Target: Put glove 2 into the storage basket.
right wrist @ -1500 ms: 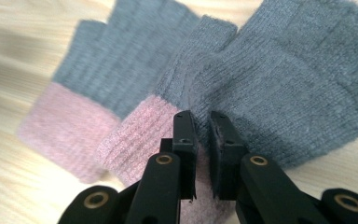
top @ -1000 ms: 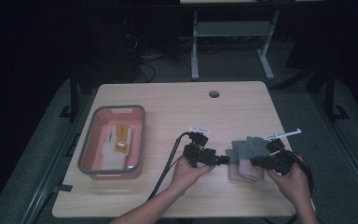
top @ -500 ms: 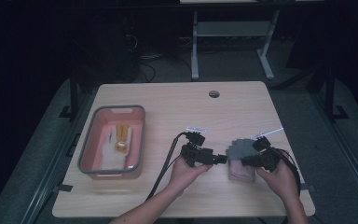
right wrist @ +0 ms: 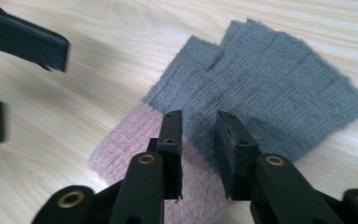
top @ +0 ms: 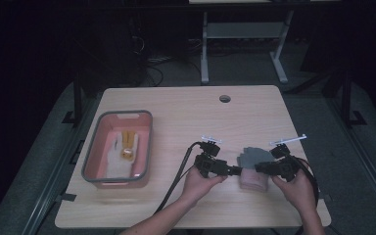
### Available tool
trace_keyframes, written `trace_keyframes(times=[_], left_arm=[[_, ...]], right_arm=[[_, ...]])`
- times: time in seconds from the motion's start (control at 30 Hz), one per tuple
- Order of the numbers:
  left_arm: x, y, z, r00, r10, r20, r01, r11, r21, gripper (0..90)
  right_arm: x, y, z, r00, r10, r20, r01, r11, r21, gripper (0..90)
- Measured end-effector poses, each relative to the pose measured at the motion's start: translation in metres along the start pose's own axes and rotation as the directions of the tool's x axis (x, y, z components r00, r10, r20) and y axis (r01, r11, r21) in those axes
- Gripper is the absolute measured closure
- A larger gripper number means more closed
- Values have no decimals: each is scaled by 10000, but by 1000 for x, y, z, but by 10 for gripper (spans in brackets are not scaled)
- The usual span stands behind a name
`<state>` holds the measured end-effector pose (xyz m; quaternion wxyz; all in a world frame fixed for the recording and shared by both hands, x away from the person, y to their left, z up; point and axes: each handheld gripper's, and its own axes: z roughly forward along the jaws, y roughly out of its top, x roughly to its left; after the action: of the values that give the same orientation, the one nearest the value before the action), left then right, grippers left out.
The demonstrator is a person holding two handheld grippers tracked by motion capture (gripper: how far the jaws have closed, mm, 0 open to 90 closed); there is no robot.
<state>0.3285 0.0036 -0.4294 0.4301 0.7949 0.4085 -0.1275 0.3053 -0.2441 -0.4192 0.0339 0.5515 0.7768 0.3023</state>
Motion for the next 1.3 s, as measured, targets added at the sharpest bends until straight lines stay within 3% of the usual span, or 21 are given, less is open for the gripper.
trace_keyframes(times=[0.33, 0.53, 0.77, 0.97, 1.17, 1.3], left_arm=[[-1, 0, 20, 9991, -397, -137, 402, 9985, 359, 316], [3, 1, 30, 9973, -677, -286, 692, 9962, 532, 320], [4, 0, 41, 9954, -898, -331, 922, 9928, 769, 341], [5, -1, 47, 9938, -1070, -288, 1091, 9902, 874, 368], [7, -3, 52, 9922, -1241, -152, 1250, 9874, 973, 420], [6, -4, 54, 9924, -1226, -68, 1227, 9877, 968, 444]], right_arm=[[-17, -15, -9, 9946, 994, -313, -1014, 9923, -709, 614], [-28, -24, -11, 9832, 1773, -434, -1805, 9798, -861, 557], [-36, -30, -3, 9737, 2153, -742, -2208, 9723, -762, 512], [-43, -34, 0, 9535, 2731, -1273, -2842, 9555, -791, 491], [-44, -36, 5, 9495, 2848, -1314, -2961, 9521, -759, 477], [-48, -39, 10, 9377, 3100, -1566, -3239, 9434, -718, 473]])
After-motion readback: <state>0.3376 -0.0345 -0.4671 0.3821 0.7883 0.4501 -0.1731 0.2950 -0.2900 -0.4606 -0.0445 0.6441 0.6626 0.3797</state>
